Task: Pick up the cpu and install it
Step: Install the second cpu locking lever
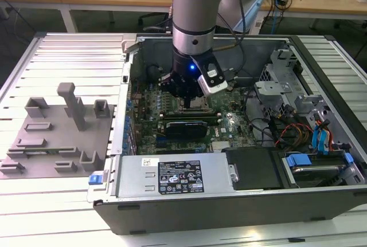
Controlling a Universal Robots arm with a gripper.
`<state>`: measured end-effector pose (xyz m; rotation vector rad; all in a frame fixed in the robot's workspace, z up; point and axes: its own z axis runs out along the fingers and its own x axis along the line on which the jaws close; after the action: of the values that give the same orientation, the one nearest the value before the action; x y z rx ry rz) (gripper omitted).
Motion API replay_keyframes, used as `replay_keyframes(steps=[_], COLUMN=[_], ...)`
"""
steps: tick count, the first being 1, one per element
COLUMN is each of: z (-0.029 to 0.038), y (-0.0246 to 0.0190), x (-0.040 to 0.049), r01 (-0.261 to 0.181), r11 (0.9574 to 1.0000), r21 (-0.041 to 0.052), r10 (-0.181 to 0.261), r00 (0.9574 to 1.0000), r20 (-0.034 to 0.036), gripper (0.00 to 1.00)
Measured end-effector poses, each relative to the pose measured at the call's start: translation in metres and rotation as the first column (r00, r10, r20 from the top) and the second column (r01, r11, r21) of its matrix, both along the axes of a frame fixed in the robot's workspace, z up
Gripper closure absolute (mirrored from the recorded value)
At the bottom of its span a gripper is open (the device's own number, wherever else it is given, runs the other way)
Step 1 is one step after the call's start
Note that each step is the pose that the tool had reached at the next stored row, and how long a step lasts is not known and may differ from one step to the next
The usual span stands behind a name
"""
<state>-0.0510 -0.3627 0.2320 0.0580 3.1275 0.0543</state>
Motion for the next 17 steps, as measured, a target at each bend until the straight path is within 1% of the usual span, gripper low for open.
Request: replay_keyframes(steps=[3,7,8,10,11,14,16,17], z=[-0.0005,-0.0007,-0.0007,-0.0007,-0.0007,-0.0007,-0.0011,-0.0015], y=[-0.0015,-0.0034,-0.0043,-0.0084,-0.0098,-0.0117,-0.0128,-0.0137], x=[-0.0032,-0.0069,-0.0072,-0.0072,-0.0072,-0.0072,-0.0074,-0.0076], r01=[0.0,0.0,0.0,0.0,0.0,0.0,0.0,0.0], r11=[1.0,1.0,1.0,0.9999,0.9999,0.9999,0.9998,0.9996], r21=[0.0057,0.0092,0.0098,0.0114,0.0117,0.0144,0.0195,0.0284], r10=[0.0,0.0,0.0,0.0,0.0,0.0,0.0,0.0], r00=[1.0,1.0,1.0,1.0,1.0,1.0,1.0,1.0], r20=[0.0,0.0,0.0001,0.0001,0.0,0.0,0.0,0.0], gripper=[0.89,0.89,0.89,0.89,0.89,0.89,0.89,0.89])
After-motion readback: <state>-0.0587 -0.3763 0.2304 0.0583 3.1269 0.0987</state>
